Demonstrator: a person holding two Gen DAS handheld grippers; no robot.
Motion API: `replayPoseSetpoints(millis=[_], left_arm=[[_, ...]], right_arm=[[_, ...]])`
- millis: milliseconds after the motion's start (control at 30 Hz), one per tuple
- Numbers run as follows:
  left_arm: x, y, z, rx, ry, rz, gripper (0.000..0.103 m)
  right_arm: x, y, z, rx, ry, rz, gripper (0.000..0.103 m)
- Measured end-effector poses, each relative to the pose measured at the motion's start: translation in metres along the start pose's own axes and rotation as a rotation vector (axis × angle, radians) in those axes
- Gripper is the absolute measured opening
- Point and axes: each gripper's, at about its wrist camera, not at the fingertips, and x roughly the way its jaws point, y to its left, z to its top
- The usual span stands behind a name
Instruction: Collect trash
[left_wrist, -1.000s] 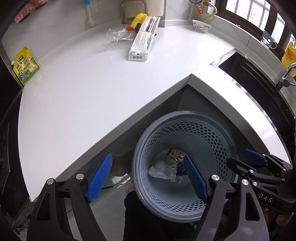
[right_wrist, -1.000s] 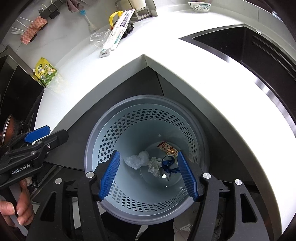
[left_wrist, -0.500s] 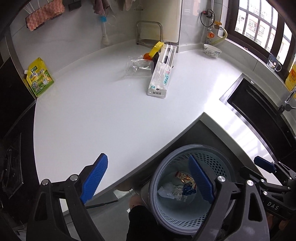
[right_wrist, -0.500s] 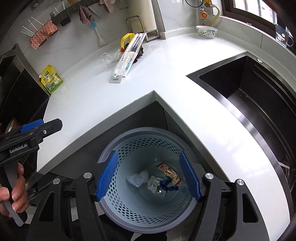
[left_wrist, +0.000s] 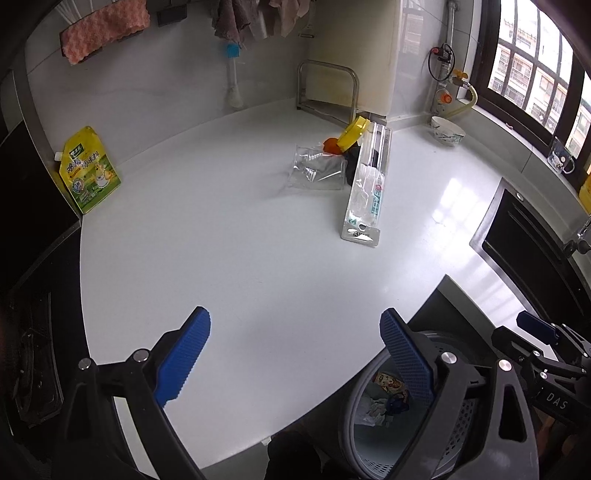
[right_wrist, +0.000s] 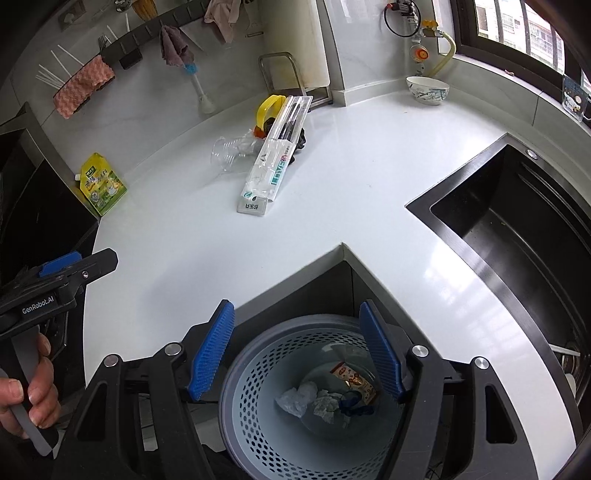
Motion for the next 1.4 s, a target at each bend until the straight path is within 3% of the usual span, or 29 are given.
replayPoseSetpoints(millis=[367, 933, 1200, 1400], left_arm=[[0.038, 0.042, 0.048, 0.033, -0.025, -0.028, 0.092], [0.134, 0.062, 0.118, 0.152, -0.033, -0.114, 0.092], [0.168, 0.071, 0.149, 0.134, -0.025, -0.168, 0.092], [0.184, 0.076, 0.155, 0.134, -0.013, -0.185, 0.092]], right_arm=[[0.035, 0.027, 0.047, 0.075, -0.032, -0.059, 0.069], [0.126, 0.049, 0.115, 0.165, -0.047, -0.166, 0.070], [0.173, 0.052, 0.142, 0.199, -0.025, -0.172, 0.071], [0.197, 0.053, 0.154, 0.212, 0.002, -0.230, 0.071]])
